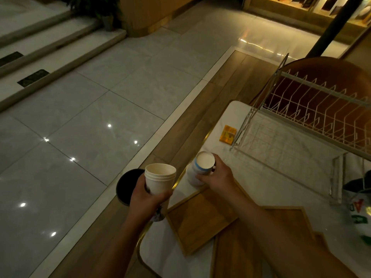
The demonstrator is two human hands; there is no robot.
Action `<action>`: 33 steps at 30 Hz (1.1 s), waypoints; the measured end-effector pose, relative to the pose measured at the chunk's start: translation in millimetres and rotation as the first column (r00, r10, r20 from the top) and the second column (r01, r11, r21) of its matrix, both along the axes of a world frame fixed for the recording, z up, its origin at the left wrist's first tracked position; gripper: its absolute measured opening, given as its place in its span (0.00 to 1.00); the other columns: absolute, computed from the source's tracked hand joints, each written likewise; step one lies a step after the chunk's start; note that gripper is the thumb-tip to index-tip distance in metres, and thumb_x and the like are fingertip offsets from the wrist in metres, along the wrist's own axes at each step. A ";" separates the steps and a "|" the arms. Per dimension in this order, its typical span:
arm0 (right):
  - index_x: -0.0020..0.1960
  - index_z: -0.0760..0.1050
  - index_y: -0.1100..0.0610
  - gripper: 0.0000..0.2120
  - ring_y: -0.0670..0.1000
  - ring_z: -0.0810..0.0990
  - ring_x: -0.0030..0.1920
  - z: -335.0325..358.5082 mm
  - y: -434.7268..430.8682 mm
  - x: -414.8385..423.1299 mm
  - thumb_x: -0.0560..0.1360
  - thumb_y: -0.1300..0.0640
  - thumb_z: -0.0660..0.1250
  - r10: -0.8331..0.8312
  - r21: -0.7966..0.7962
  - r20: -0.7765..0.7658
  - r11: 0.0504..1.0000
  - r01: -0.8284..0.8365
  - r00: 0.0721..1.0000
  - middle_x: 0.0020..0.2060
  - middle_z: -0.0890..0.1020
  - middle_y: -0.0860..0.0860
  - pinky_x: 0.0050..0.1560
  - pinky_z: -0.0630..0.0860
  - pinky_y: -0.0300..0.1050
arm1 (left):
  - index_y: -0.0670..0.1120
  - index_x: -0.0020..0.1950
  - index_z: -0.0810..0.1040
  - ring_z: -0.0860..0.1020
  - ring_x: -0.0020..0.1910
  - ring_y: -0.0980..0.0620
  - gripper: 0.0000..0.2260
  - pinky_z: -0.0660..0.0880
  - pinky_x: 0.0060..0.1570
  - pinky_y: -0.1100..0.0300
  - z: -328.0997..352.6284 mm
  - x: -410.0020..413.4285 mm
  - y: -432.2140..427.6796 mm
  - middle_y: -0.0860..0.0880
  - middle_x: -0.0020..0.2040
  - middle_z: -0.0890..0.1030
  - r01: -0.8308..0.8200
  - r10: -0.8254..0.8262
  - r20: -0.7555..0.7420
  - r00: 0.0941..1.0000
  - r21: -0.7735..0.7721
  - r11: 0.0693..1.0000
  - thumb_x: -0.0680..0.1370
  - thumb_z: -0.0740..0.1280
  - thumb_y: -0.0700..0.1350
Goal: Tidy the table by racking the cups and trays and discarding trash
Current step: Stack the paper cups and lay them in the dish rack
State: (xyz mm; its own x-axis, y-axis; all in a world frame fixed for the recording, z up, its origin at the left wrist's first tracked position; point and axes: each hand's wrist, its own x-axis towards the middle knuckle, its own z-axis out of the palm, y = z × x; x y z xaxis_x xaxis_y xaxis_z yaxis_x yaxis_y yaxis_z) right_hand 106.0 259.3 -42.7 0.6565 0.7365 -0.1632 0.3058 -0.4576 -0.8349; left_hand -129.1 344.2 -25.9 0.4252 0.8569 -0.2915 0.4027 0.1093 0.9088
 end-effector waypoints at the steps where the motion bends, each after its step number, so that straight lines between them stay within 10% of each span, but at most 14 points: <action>1: 0.62 0.71 0.40 0.35 0.46 0.78 0.55 5.8 -4.1 2.3 0.58 0.48 0.81 -0.041 0.014 -0.007 0.999 0.041 0.999 0.53 0.78 0.39 0.48 0.75 0.37 | 0.57 0.68 0.70 0.80 0.54 0.52 0.34 0.82 0.51 0.47 0.8 -0.5 -0.5 0.53 0.57 0.80 0.003 -0.003 -0.002 1.000 0.006 1.000 0.66 0.82 0.47; 7: 0.58 0.73 0.44 0.30 0.36 0.81 0.47 58.5 -52.3 30.4 0.59 0.47 0.81 -0.233 0.165 -0.139 0.953 0.254 0.963 0.50 0.80 0.38 0.42 0.77 0.31 | 0.56 0.67 0.70 0.81 0.53 0.53 0.35 0.81 0.46 0.56 4.4 10.4 -7.7 0.54 0.56 0.80 0.108 -0.108 -0.007 0.994 0.047 0.993 0.64 0.82 0.50; 11: 0.62 0.72 0.56 0.29 0.49 0.83 0.52 94.3 -93.1 52.0 0.64 0.56 0.79 -0.211 0.146 -0.415 0.945 0.294 0.885 0.56 0.82 0.54 0.48 0.81 0.46 | 0.73 0.62 0.66 0.80 0.51 0.65 0.36 0.77 0.36 0.70 18.4 31.0 -20.0 0.64 0.52 0.80 0.304 -0.299 -0.055 0.953 0.130 0.944 0.61 0.81 0.55; 16: 0.64 0.74 0.48 0.26 0.52 0.83 0.56 138.5 -143.8 60.4 0.67 0.50 0.75 0.068 0.032 -0.569 0.998 -0.060 0.820 0.58 0.82 0.51 0.52 0.80 0.51 | 0.71 0.68 0.65 0.77 0.58 0.66 0.42 0.81 0.50 0.60 41.4 64.3 -35.9 0.68 0.59 0.76 0.567 -0.558 -0.115 0.822 0.254 0.783 0.60 0.80 0.53; 22: 0.69 0.63 0.39 0.45 0.44 0.78 0.53 168.0 -165.3 59.4 0.56 0.34 0.78 0.381 -0.458 -0.011 0.820 -0.344 0.924 0.55 0.77 0.42 0.48 0.76 0.39 | 0.60 0.70 0.68 0.78 0.61 0.56 0.41 0.80 0.56 0.47 54.6 97.5 -54.4 0.60 0.61 0.77 0.683 -0.673 -0.179 0.718 0.369 0.631 0.60 0.80 0.50; 28: 0.52 0.65 0.47 0.37 0.47 0.71 0.37 176.6 -151.3 46.4 0.53 0.27 0.72 0.622 -0.652 0.349 0.698 -0.296 0.700 0.40 0.73 0.45 0.28 0.62 0.42 | 0.58 0.71 0.70 0.79 0.56 0.56 0.39 0.80 0.50 0.51 59.2 107.9 -85.0 0.58 0.60 0.80 0.696 -0.707 -0.227 0.670 0.523 0.492 0.61 0.78 0.53; 33: 0.51 0.65 0.50 0.34 0.52 0.75 0.37 172.4 -139.4 27.4 0.58 0.27 0.69 0.655 -0.613 0.529 0.735 -0.291 0.539 0.42 0.78 0.49 0.31 0.65 0.45 | 0.63 0.70 0.70 0.80 0.56 0.59 0.37 0.80 0.49 0.57 54.2 105.2 -103.4 0.61 0.60 0.80 0.663 -0.703 -0.102 0.703 0.450 0.598 0.62 0.77 0.56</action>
